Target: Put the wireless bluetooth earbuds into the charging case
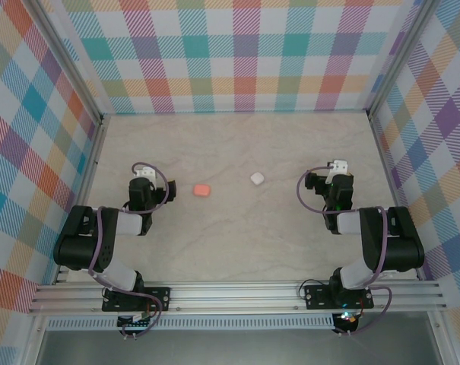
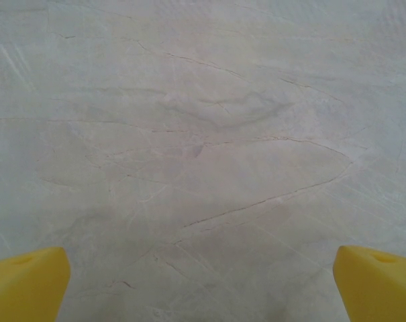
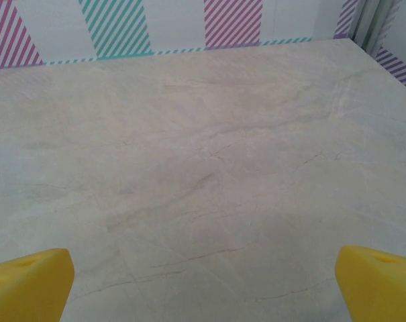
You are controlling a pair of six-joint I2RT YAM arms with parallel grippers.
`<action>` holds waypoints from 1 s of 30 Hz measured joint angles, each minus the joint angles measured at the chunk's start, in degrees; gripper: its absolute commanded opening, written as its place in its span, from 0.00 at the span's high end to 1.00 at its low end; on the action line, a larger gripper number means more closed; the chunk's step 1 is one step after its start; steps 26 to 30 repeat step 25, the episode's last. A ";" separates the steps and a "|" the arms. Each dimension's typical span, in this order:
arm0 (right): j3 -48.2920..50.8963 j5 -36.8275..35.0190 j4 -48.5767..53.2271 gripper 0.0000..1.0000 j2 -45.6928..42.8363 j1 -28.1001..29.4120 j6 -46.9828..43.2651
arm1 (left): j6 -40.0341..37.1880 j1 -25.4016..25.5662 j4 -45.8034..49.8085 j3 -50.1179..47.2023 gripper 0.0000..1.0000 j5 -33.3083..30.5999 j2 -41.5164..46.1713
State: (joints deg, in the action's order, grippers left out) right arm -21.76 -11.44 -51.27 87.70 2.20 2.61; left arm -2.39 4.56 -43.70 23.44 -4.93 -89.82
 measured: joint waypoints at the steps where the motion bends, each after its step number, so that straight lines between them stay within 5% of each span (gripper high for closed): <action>1: 0.00 0.04 0.07 0.00 0.00 0.00 0.00 | 0.00 0.00 0.00 0.00 0.00 0.00 0.00; 30: 0.00 0.48 0.83 0.00 0.00 0.00 -0.02 | 0.00 0.00 0.00 0.00 0.00 0.00 0.00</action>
